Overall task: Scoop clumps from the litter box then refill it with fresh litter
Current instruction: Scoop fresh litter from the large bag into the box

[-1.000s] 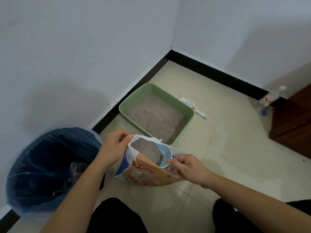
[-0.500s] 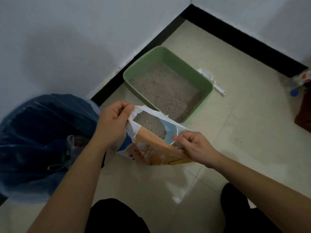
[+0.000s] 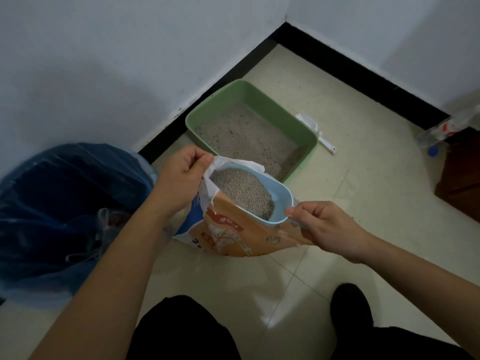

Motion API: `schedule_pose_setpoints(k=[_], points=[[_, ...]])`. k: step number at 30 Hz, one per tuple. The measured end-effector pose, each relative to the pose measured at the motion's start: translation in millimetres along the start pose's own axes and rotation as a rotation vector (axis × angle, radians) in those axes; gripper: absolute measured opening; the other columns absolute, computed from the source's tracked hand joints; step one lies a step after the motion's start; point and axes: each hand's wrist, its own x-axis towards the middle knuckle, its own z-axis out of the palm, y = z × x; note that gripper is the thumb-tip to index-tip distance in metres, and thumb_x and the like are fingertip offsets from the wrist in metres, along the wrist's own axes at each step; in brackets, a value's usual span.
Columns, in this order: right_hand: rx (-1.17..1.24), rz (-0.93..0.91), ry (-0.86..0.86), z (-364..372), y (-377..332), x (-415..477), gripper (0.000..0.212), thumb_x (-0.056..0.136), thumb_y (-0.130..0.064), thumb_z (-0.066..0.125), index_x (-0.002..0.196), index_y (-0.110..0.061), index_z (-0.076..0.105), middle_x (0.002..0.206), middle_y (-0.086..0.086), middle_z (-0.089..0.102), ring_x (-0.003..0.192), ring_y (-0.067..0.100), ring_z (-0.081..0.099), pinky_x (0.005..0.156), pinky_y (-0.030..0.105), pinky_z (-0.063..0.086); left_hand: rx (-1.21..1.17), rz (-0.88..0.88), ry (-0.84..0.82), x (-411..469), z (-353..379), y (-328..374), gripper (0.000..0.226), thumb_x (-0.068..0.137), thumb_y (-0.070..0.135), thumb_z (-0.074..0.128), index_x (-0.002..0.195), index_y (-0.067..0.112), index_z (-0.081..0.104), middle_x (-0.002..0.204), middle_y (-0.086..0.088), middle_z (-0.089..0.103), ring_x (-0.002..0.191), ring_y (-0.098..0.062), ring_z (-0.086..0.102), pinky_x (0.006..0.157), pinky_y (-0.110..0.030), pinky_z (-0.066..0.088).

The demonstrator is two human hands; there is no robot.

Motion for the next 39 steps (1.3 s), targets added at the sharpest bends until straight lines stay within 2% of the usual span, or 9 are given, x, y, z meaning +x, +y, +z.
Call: schedule_pose_setpoints(k=[8,12,17,21,24,27,31,36,39], points=[[0.153,-0.007,0.016,-13,15,-23,0.052,0.084,-0.042,0.058,0.069,0.006,0.048,0.055,0.009,0.031,0.044,0.013,0.023,0.042,0.020,0.022,0.209,0.028,0.016,-8,-8,16,0.018,0.097,0.019,0.055,0.080,0.021,0.061,0.069,0.006,0.059,0.056,0.003,0.050,0.058,-0.023,0.040],[0.237,-0.020,0.036,-18,9,-25,0.043,0.088,-0.036,0.054,0.072,0.004,0.050,0.047,0.003,0.028,0.038,0.010,0.021,0.037,0.019,0.020,0.202,0.005,0.044,-8,-7,18,0.018,0.097,0.020,0.055,0.081,0.017,0.060,0.073,0.000,0.061,0.065,-0.009,0.053,0.062,-0.028,0.044],[0.263,-0.052,0.136,-37,-13,-9,0.040,0.100,-0.028,0.049,0.062,-0.017,0.057,0.047,0.004,0.031,0.039,0.012,0.021,0.040,0.019,0.016,0.195,-0.039,0.061,-11,-6,16,0.016,0.097,0.024,0.055,0.083,0.018,0.060,0.082,-0.006,0.066,0.078,-0.021,0.063,0.072,-0.041,0.052],[0.231,-0.044,0.238,-60,-36,26,0.037,0.097,-0.044,0.054,0.077,-0.012,0.059,0.050,-0.001,0.037,0.041,0.012,0.025,0.041,0.019,0.018,0.234,-0.005,0.107,-19,1,20,0.017,0.097,0.023,0.055,0.082,0.015,0.059,0.077,-0.002,0.062,0.066,0.002,0.057,0.058,-0.015,0.046],[-0.005,-0.009,0.320,-75,-44,77,0.045,0.094,-0.051,0.056,0.076,-0.011,0.065,0.058,0.000,0.049,0.045,0.014,0.039,0.043,0.024,0.030,0.268,0.007,0.154,-27,8,25,0.014,0.097,0.026,0.056,0.087,0.017,0.059,0.074,0.003,0.059,0.063,0.000,0.054,0.052,-0.010,0.041],[-0.402,0.036,0.376,-69,-47,139,0.039,0.096,-0.033,0.049,0.082,-0.001,0.067,0.080,0.014,0.067,0.068,0.026,0.062,0.054,0.030,0.040,0.269,-0.033,0.202,-36,15,28,0.018,0.094,0.040,0.058,0.097,0.022,0.056,0.076,-0.006,0.059,0.065,-0.010,0.053,0.058,-0.024,0.045],[-0.778,0.008,0.274,-43,-52,190,0.008,0.098,-0.013,0.044,0.096,-0.007,0.049,0.075,0.012,0.056,0.062,0.022,0.049,0.052,0.030,0.036,0.335,-0.107,0.202,-52,21,23,0.035,0.086,0.042,0.067,0.112,0.028,0.046,0.075,-0.005,0.058,0.066,-0.013,0.056,0.058,-0.027,0.046],[-1.040,-0.067,0.284,-38,-36,214,0.020,0.091,-0.001,0.049,0.108,-0.003,0.059,0.087,0.010,0.056,0.071,0.023,0.052,0.060,0.033,0.041,0.342,-0.113,0.256,-61,15,15,0.019,0.088,0.020,0.065,0.103,0.024,0.053,0.070,-0.004,0.063,0.065,-0.012,0.059,0.059,-0.023,0.044],[-1.119,-0.197,0.306,-51,-29,207,0.024,0.090,-0.003,0.047,0.113,-0.005,0.053,0.085,0.009,0.048,0.076,0.026,0.054,0.058,0.034,0.040,0.301,-0.123,0.280,-60,12,13,0.013,0.087,0.018,0.065,0.092,0.025,0.056,0.071,-0.004,0.065,0.067,-0.017,0.062,0.062,-0.031,0.052]])
